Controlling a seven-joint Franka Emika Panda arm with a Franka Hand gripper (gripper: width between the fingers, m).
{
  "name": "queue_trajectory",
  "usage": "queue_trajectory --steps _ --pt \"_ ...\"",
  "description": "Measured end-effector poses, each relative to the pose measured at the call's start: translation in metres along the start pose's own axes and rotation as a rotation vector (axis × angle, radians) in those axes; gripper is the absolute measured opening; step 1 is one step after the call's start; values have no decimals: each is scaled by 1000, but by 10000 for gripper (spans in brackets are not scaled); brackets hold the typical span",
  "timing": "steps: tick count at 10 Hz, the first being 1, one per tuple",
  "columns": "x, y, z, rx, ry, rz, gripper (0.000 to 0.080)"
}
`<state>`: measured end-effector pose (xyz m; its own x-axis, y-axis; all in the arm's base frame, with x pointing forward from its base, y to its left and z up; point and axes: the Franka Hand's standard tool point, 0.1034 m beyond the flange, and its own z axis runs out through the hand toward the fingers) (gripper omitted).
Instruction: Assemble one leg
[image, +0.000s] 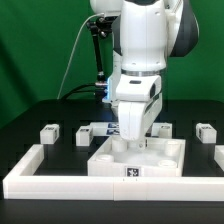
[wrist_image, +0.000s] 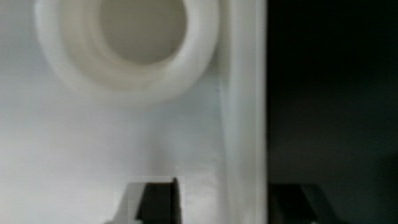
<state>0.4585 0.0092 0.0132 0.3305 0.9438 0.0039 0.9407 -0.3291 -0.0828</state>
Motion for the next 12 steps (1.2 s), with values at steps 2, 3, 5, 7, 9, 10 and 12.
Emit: queue_trajectory --steps 2,3,5,7,9,10,12 --pt "0 1 -1 -5 1 -1 61" --pt "0 1 -1 -5 2 0 61" --pt "0 1 -1 -5 2 0 61" --pt "0 1 -1 -5 2 0 61" --pt "0 2 -1 -6 2 -2 61" --pt "-2 5 -3 -10 1 -94 62" --pt "-5 8 -4 -13 -1 -236 62"
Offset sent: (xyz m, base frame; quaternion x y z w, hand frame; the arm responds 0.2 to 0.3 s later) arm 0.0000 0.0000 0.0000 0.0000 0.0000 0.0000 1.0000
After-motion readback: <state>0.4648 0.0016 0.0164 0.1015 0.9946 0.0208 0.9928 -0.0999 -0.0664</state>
